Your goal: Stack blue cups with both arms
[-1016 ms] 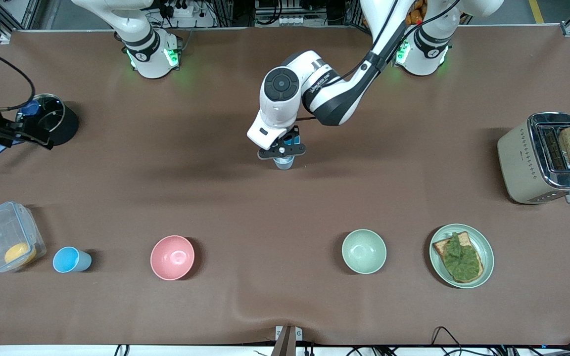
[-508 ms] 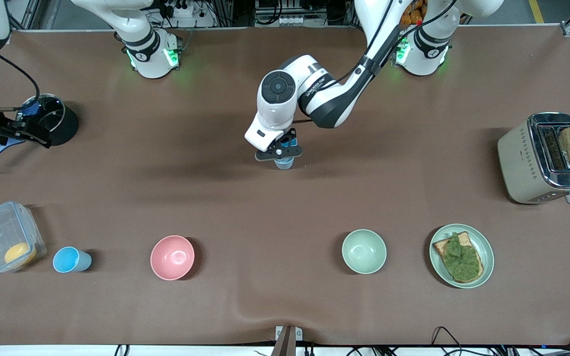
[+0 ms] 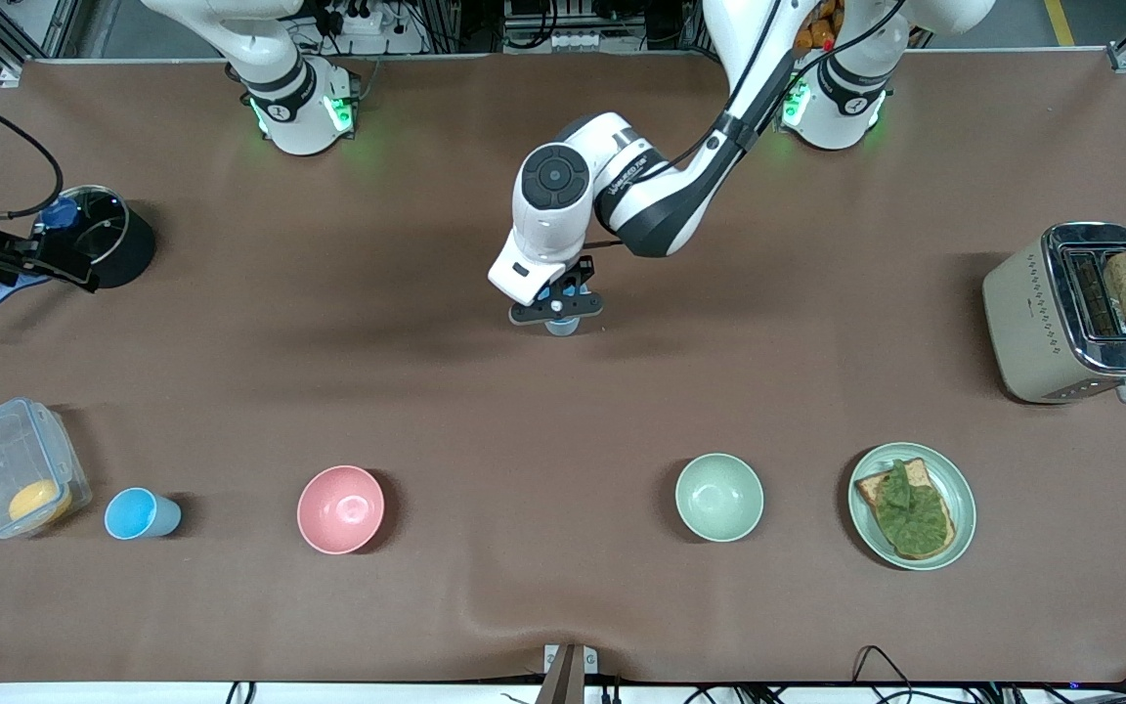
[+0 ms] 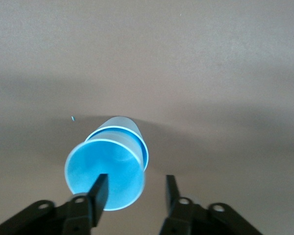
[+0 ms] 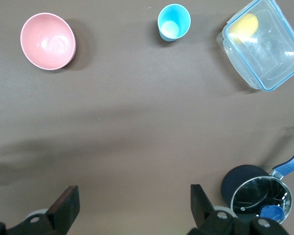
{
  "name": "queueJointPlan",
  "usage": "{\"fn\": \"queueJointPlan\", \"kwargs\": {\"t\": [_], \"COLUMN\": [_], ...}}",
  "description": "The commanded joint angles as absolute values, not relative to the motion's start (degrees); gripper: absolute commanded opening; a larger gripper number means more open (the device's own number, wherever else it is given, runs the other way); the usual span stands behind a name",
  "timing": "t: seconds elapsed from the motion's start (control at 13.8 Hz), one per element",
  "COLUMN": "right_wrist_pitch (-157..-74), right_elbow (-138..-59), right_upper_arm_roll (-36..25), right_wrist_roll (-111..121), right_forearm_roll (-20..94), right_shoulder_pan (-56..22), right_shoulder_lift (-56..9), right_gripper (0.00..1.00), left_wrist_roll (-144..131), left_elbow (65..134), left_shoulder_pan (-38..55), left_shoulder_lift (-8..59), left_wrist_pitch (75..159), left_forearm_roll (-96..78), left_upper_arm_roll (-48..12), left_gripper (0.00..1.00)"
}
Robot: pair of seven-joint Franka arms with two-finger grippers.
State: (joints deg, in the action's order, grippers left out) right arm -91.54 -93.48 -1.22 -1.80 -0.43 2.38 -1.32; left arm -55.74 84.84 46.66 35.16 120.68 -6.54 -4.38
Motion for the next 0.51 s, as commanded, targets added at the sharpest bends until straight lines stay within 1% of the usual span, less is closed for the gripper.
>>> {"fn": "queueJointPlan", "kwargs": {"t": [0.0, 0.15, 0.22, 0.44], "right_wrist_pitch": [-91.1, -91.1, -91.4, -91.1], "right_elbow": [-94.2, -94.2, -94.2, -94.1], "right_upper_arm_roll": [-0.6, -0.6, -0.6, -0.6], "right_wrist_roll": [-2.0, -2.0, -2.0, -1.9], "right_forearm_roll": [0.5, 0.8, 0.8, 0.7], "right_shoulder_pan": [2.7, 2.7, 2.7, 2.6], "right_shoulder_lift": [-0.2, -0.2, -0.2, -0.2], "right_gripper": [1.0, 1.0, 1.0, 1.0], "left_wrist_roll": [-56.1, -56.0, -56.1, -55.6], "left_elbow": [83.8, 84.4, 84.6, 85.2], "left_shoulder_pan": [46.8, 44.2, 43.0, 38.4], "left_shoulder_lift": [33.7, 30.5, 28.8, 23.3], "left_wrist_pitch": [119.7, 118.4, 116.3, 104.4], "left_forearm_roll": [-4.8, -3.6, -3.4, -0.7], "left_upper_arm_roll": [-3.3, -3.3, -3.4, -3.9], "left_gripper": [1.0, 1.0, 1.0, 1.0]}}
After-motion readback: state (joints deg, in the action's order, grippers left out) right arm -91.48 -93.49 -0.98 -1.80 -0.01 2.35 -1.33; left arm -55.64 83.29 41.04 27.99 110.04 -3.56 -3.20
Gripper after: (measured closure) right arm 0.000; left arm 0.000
